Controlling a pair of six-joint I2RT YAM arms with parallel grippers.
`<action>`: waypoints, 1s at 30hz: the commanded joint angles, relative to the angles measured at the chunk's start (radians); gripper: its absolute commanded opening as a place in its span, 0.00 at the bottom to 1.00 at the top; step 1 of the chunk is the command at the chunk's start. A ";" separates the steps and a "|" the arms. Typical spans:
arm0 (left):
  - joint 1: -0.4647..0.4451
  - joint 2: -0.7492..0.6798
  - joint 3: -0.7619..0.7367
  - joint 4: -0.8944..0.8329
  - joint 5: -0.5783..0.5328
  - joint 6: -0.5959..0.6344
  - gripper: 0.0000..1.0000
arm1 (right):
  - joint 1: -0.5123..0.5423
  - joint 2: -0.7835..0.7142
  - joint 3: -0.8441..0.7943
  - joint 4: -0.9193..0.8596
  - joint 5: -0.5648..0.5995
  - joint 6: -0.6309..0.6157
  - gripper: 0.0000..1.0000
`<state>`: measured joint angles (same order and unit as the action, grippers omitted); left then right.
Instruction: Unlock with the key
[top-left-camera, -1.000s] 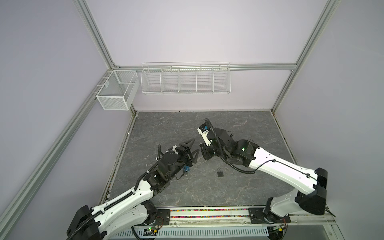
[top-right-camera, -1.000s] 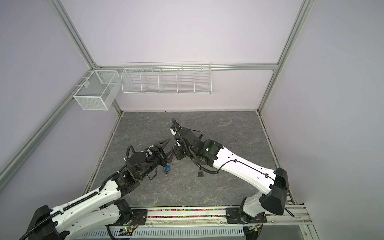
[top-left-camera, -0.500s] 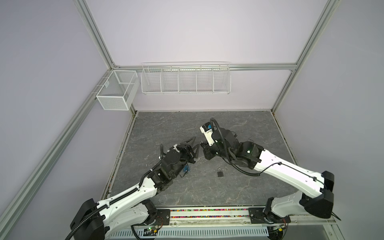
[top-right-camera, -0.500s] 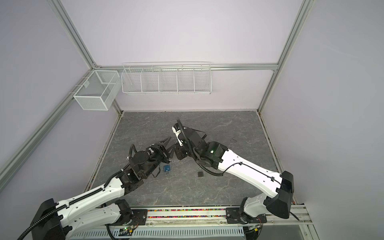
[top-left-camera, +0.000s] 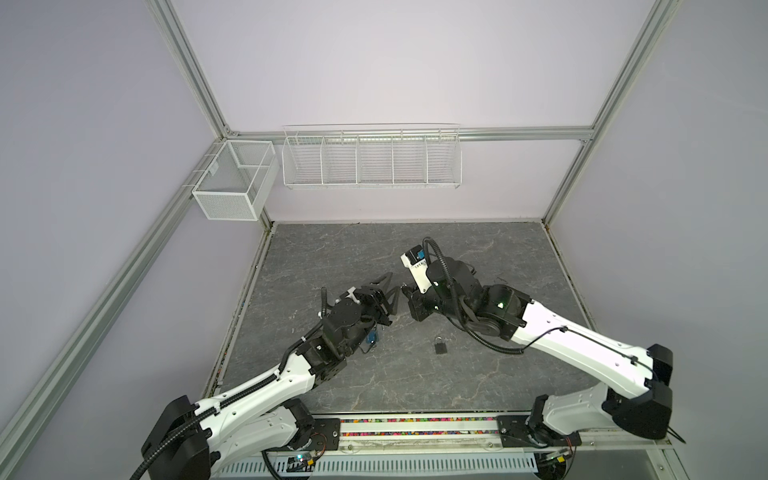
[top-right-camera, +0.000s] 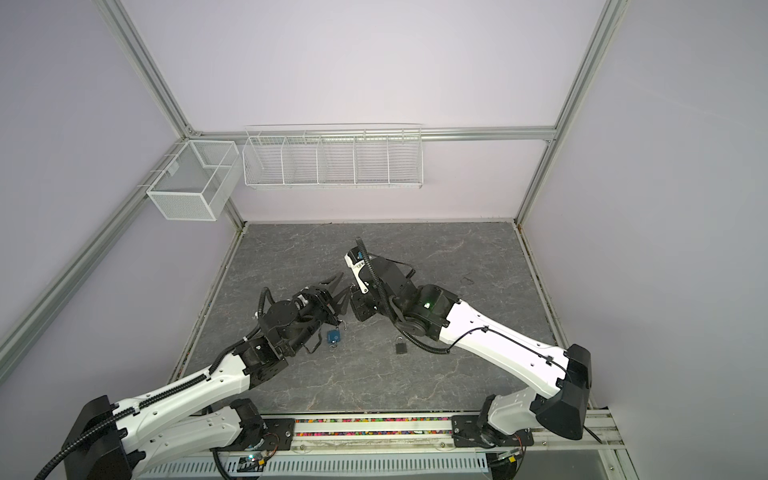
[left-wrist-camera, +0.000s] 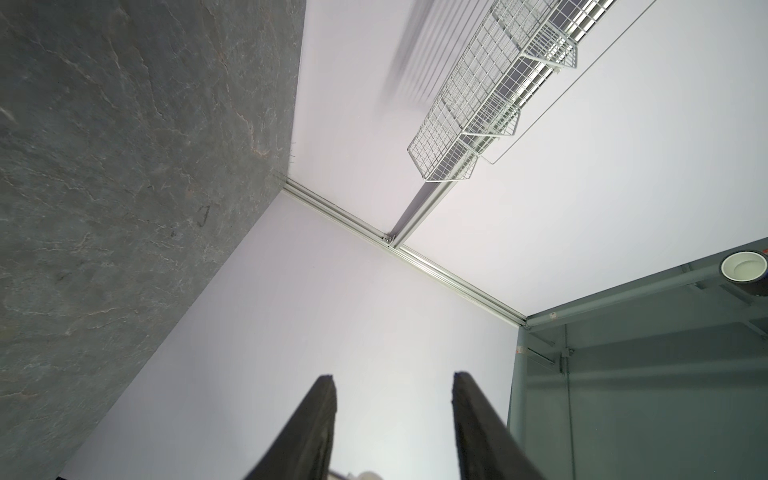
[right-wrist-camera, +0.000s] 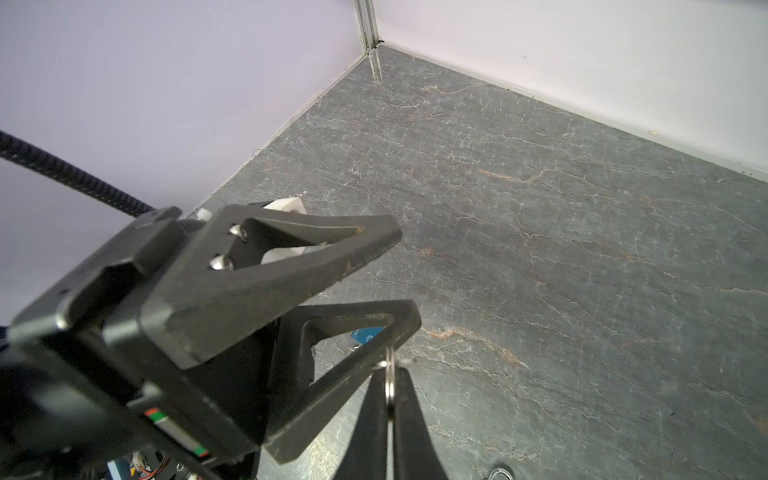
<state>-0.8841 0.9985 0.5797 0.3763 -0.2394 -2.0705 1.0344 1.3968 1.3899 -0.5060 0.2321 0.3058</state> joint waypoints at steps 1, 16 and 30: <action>-0.003 -0.034 -0.007 -0.036 -0.012 -0.066 0.49 | -0.005 0.006 0.026 0.050 0.009 -0.035 0.06; -0.003 -0.030 0.005 -0.008 -0.008 -0.074 0.50 | -0.006 0.056 0.020 0.123 -0.021 -0.034 0.07; -0.003 -0.060 -0.028 -0.005 -0.077 -0.069 0.35 | -0.006 -0.013 -0.045 0.130 -0.034 -0.013 0.06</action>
<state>-0.8841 0.9417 0.5678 0.3664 -0.2901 -2.0705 1.0328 1.4227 1.3602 -0.3916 0.2123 0.2844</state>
